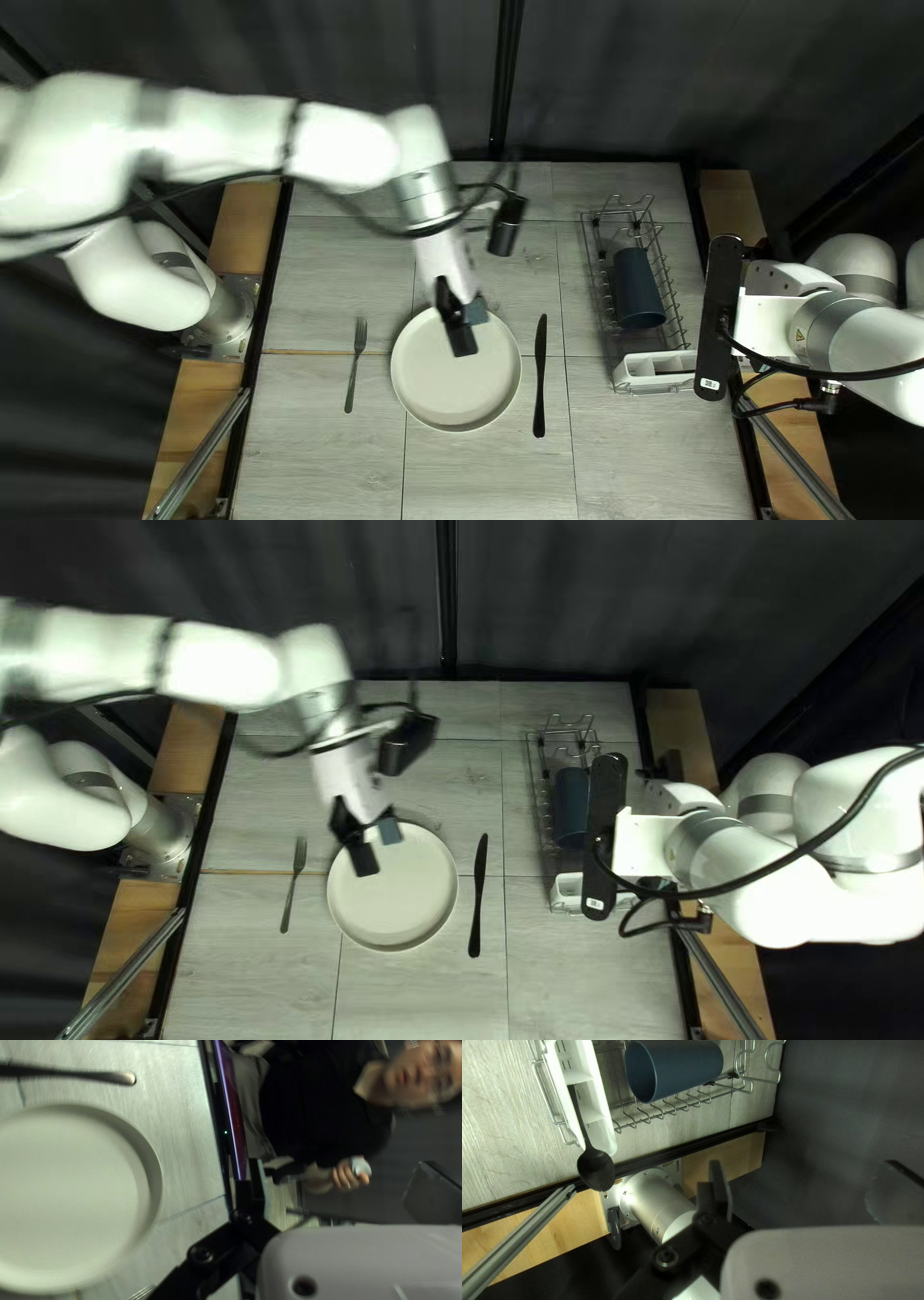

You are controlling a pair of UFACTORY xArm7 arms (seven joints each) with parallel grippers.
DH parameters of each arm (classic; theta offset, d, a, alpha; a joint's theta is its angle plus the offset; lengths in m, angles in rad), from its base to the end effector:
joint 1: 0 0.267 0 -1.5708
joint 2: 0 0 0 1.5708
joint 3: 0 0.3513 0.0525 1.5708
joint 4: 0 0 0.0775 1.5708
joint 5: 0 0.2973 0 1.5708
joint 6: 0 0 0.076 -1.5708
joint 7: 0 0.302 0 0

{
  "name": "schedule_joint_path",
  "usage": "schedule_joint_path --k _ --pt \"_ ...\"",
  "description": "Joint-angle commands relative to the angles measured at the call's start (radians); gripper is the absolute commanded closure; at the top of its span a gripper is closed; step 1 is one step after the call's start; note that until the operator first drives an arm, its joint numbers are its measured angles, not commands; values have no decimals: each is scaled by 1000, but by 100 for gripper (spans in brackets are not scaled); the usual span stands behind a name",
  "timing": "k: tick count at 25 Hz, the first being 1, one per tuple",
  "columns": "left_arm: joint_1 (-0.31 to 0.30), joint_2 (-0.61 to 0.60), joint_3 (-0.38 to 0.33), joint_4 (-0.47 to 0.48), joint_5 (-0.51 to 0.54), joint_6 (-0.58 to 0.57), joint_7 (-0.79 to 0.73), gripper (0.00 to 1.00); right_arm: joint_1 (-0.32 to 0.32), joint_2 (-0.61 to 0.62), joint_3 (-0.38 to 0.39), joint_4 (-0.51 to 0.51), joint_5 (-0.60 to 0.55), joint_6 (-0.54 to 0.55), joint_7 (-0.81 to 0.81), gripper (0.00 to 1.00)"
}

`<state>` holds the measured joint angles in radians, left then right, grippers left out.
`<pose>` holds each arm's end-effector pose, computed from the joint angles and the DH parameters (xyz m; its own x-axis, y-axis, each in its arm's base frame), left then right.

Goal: Pick up and place plate onto table. Place down one fork to the left of the plate. Place spoon and knife to the right of the plate. Place cup above the knife and spoon

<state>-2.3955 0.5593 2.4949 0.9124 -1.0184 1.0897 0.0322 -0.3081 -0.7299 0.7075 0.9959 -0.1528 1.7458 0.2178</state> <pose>0.4144 -0.1802 0.3897 0.8497 0.4842 0.2088 0.2696 -0.7392 0.6171 0.1648 0.0435 0.3755 1.0000 -0.0089 0.0013 -0.0080 -0.8154 0.5789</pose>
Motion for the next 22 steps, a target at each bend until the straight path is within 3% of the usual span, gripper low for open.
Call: schedule_joint_path --k 1,4,9,14,22 --pt "87 118 -96 65 193 97 -334 0 0 0 0 0 0 0 0 0" --pt "139 104 -125 135 290 182 -450 0 0 0 0 0 0 0 0 0" --pt "165 66 -53 195 386 304 -407 0 0 0 0 0 0 0 0 0" --pt "195 52 -40 252 473 412 -428 0 0 0 0 0 0 0 0 0" --pt "135 133 -13 150 454 409 -359 0 0 0 0 0 0 0 0 0"
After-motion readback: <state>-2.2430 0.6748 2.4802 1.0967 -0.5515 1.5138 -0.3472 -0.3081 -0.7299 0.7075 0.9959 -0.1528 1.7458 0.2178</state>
